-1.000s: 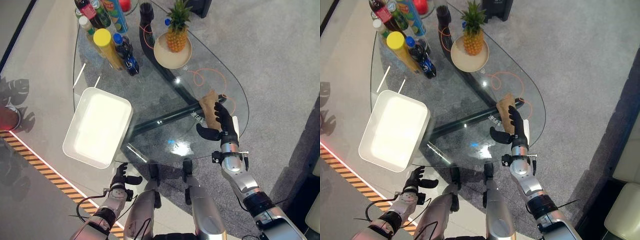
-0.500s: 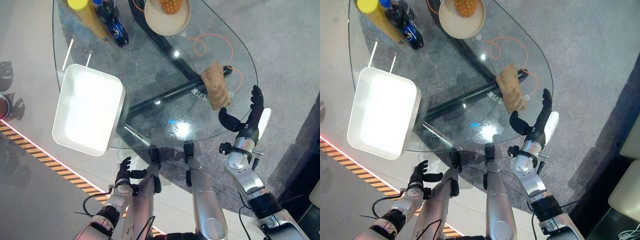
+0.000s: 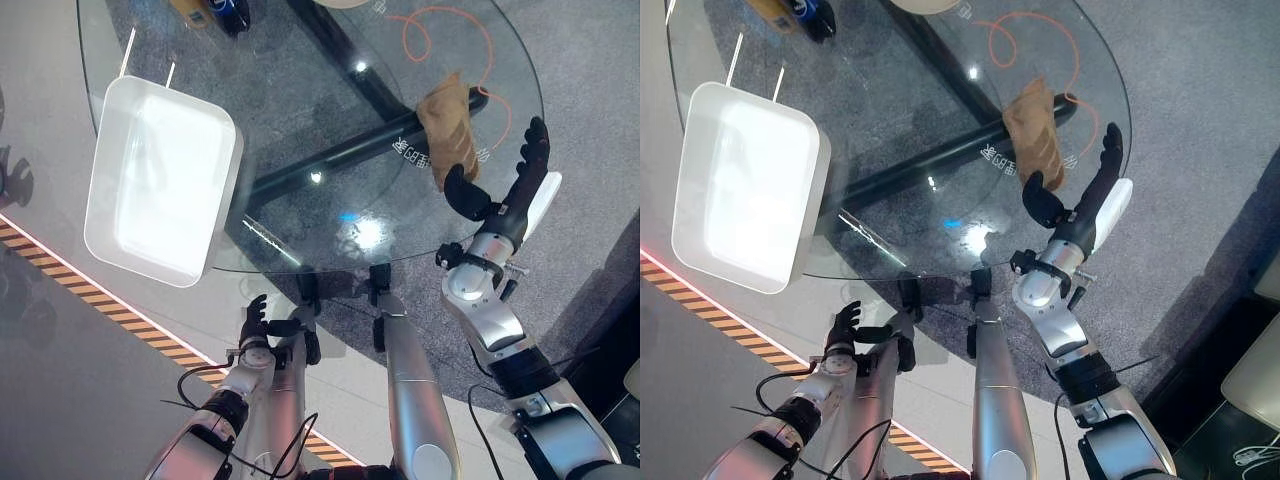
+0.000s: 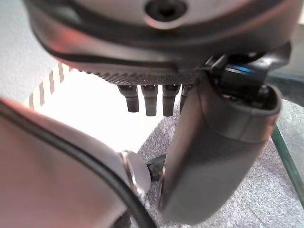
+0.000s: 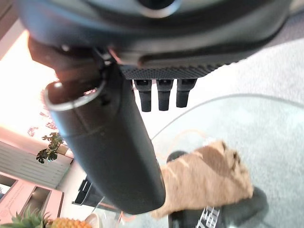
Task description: Wipe the table with a cloth and put it in the basket.
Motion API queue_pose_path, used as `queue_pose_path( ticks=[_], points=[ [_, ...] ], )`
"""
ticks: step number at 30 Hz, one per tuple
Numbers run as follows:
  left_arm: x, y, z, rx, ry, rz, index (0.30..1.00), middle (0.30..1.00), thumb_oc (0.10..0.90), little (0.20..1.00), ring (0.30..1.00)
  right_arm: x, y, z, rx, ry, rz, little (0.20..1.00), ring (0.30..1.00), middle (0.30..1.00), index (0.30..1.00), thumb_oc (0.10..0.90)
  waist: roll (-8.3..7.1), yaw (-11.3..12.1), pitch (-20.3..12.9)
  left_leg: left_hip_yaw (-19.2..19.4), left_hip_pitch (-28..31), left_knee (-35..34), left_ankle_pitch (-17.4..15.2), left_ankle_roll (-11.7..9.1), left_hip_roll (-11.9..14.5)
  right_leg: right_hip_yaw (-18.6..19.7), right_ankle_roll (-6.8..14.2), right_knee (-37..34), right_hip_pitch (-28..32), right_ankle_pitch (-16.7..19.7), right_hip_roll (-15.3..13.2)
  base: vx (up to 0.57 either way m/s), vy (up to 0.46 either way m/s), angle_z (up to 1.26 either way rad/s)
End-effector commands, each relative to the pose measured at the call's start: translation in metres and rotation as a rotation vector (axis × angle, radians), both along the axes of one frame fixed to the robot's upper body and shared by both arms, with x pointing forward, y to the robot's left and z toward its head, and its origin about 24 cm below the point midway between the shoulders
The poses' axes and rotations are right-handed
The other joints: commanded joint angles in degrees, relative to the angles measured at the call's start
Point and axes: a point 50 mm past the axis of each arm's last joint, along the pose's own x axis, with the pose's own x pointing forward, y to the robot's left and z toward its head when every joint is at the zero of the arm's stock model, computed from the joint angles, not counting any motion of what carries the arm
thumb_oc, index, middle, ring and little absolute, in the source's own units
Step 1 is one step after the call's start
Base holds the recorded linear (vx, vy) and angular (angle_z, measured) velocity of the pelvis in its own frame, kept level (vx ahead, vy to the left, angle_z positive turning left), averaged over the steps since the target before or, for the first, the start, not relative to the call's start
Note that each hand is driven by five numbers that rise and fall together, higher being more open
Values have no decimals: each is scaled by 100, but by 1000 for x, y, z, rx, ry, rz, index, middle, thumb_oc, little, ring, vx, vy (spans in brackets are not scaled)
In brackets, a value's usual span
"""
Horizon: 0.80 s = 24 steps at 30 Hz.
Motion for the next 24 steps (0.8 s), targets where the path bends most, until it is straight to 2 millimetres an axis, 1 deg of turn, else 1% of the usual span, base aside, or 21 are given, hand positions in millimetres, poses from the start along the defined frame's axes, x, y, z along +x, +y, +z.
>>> queue_pose_path(
  ticks=[1, 8, 13, 19, 22, 24],
  points=[
    [-17, 8, -14, 2, 63, 80, 900, 900, 800, 900, 900, -16, 4, 26, 25, -157, 13, 900, 900, 900, 900, 800, 85, -129, -120, -151, -429, 905, -702, 21, -262, -292, 29, -53, -98, -33, 149, 42, 31, 1],
    [-10, 2, -8, -19, 50, 89, 900, 900, 800, 900, 900, -13, 12, 28, 29, -141, 46, 900, 900, 900, 900, 800, 82, -135, -120, -207, -698, 1028, -688, 29, -245, -238, 24, 86, -379, -33, 197, 22, 16, 1],
    [-3, 0, -1, -30, 33, 89, 900, 900, 800, 900, 900, -9, 13, 23, 41, -108, 20, 900, 900, 900, 900, 800, 81, -127, -120, -253, -839, 1075, -659, 27, -251, -218, 39, 163, -527, -14, 209, 6, 3, 1],
    [5, -2, 5, -32, 23, 85, 900, 900, 800, 900, 900, 0, 5, 11, 75, -53, -117, 900, 900, 900, 900, 800, 112, -84, -120, -286, -990, 1124, -636, 33, -259, -257, 52, 220, -676, 10, 190, 12, 4, 3],
    [10, -3, 9, -36, 12, 81, 900, 900, 800, 900, 900, 5, -1, 15, 89, -45, -147, 900, 900, 900, 900, 800, 152, -61, -120, -290, -1078, 1131, -613, 36, -260, -275, 55, 233, -769, 27, 178, 0, 0, 0],
    [14, -4, 14, -44, 5, 84, 900, 900, 800, 900, 900, 9, -4, 23, 98, -59, -154, 900, 900, 900, 900, 800, 183, -55, -120, -292, -1151, 1133, -598, 37, -265, -276, 60, 249, -857, 36, 179, 0, 0, 0]
  ],
)
